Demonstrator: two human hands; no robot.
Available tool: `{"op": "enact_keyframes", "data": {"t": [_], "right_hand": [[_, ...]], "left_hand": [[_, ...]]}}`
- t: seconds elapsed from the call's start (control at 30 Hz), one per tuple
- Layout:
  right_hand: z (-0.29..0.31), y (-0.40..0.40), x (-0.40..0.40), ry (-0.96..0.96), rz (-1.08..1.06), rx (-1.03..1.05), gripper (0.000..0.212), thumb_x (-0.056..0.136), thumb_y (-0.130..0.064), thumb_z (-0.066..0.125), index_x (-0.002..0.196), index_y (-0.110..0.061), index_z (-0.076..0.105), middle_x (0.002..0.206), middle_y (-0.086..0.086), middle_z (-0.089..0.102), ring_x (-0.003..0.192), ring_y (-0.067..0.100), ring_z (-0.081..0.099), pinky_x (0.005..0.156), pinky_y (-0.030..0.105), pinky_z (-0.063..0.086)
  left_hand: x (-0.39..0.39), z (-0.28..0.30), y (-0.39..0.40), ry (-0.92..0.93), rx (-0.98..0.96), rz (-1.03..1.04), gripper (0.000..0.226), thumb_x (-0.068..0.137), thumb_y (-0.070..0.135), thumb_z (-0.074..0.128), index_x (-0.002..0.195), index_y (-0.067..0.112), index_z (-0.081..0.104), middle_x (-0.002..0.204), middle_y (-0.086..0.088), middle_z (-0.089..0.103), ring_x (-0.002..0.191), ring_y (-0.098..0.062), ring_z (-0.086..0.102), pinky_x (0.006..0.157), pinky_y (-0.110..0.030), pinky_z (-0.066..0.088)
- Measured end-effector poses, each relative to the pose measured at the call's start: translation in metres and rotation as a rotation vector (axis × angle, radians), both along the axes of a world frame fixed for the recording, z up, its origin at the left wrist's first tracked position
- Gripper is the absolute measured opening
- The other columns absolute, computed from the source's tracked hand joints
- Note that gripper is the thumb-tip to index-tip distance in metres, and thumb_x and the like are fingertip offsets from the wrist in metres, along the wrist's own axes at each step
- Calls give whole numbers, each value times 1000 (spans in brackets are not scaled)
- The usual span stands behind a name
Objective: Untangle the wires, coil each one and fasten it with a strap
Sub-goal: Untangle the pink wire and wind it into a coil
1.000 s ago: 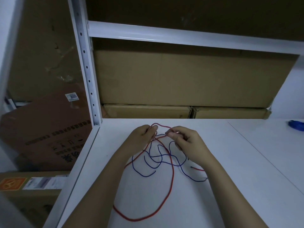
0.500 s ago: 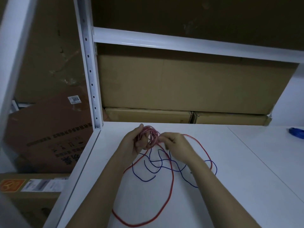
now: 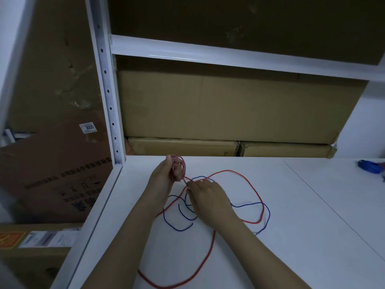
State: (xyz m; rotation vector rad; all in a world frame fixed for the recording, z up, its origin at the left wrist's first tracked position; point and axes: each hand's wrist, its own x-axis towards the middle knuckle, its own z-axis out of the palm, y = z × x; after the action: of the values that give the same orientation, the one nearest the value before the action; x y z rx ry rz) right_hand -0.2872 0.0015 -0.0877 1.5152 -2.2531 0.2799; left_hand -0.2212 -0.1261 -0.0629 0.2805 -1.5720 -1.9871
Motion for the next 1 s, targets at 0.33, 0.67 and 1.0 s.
{"op": "enact_keyframes", "data": {"t": [0.33, 0.67, 1.0], "right_hand": [[10, 19, 5, 109, -12, -486, 14, 79, -12, 75, 67, -9, 68, 58, 5, 59, 53, 25, 53, 47, 27, 42], [19, 28, -18, 276, 274, -400, 13, 75, -20, 80, 74, -11, 71, 79, 5, 63, 71, 25, 58, 61, 31, 45], [29, 48, -19, -859, 125, -392, 41, 63, -41, 78, 99, -45, 60, 99, -24, 63, 97, -6, 57, 78, 14, 49]], "left_hand": [[-5, -4, 25, 198, 99, -66, 36, 103, 26, 28, 86, 9, 53, 78, 0, 54, 73, -10, 50, 76, -21, 43], [-1, -3, 32, -329, -262, -227, 47, 104, 36, 33, 100, 1, 64, 84, -17, 60, 81, -20, 56, 80, -36, 46], [-12, 3, 56, -440, -138, -321, 43, 105, 28, 28, 88, 21, 66, 83, 5, 73, 81, -8, 67, 73, -23, 54]]}}
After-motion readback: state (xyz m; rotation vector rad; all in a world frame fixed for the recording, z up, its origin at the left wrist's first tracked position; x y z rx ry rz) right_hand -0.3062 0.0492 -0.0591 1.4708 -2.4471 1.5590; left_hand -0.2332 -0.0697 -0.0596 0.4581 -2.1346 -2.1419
